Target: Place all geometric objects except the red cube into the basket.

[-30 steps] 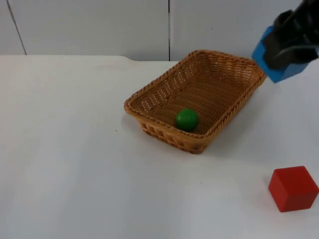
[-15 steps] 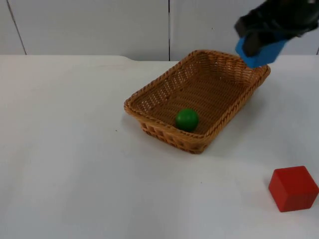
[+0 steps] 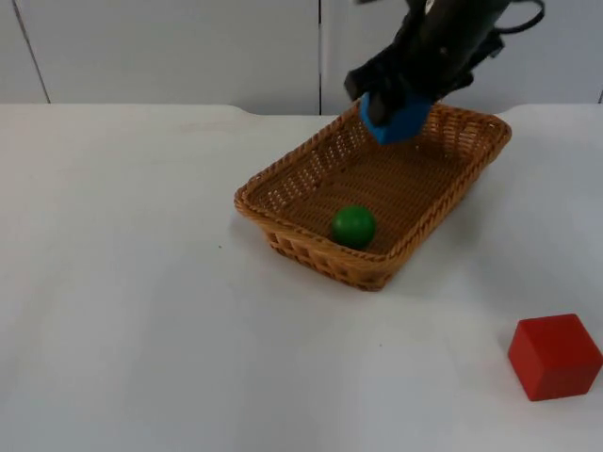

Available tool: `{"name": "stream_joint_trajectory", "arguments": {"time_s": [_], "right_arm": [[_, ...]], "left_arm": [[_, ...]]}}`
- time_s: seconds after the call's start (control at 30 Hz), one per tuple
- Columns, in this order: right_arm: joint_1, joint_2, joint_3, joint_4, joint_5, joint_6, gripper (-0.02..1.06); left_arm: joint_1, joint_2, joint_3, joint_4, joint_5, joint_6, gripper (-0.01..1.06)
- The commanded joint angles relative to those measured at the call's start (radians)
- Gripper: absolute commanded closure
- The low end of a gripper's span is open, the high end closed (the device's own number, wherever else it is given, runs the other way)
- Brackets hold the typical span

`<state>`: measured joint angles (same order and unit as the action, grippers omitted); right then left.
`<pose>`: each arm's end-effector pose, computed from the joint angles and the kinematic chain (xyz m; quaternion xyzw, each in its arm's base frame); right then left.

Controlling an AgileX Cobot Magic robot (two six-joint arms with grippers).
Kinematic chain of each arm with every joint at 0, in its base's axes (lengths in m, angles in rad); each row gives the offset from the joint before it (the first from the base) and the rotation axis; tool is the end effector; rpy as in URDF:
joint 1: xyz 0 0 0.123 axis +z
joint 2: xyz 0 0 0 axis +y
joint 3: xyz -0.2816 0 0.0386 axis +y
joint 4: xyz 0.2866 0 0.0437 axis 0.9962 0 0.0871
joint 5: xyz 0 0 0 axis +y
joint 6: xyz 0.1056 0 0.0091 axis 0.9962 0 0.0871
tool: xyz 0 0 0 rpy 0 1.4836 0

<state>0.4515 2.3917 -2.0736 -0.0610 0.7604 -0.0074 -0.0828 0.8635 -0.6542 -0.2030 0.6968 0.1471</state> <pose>0.5204 0.2474 0.1499 -0.2326 0.9293 0.0371 0.2844 0.2064 -0.0309 0.2692 0.0581 0.9248 -0.0772 0.3679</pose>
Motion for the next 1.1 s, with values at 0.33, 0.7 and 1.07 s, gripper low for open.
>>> {"name": "stream_joint_trajectory", "arguments": {"time_s": [0.33,0.7,1.07], "right_arm": [[0.021,0.074,-0.017,0.017,-0.021,-0.008,0.33],[0.021,-0.033,-0.090,0.051,0.146,-0.016,0.17],[0.033,-0.405,-0.012,0.075,0.249,-0.029,0.17]], "left_arm": [[0.003,-0.006,0.003,0.001,-0.016,-0.001,0.00],[0.003,-0.006,0.003,-0.001,-0.026,-0.001,0.00],[0.003,-0.006,0.003,-0.001,-0.026,-0.001,0.00]]}}
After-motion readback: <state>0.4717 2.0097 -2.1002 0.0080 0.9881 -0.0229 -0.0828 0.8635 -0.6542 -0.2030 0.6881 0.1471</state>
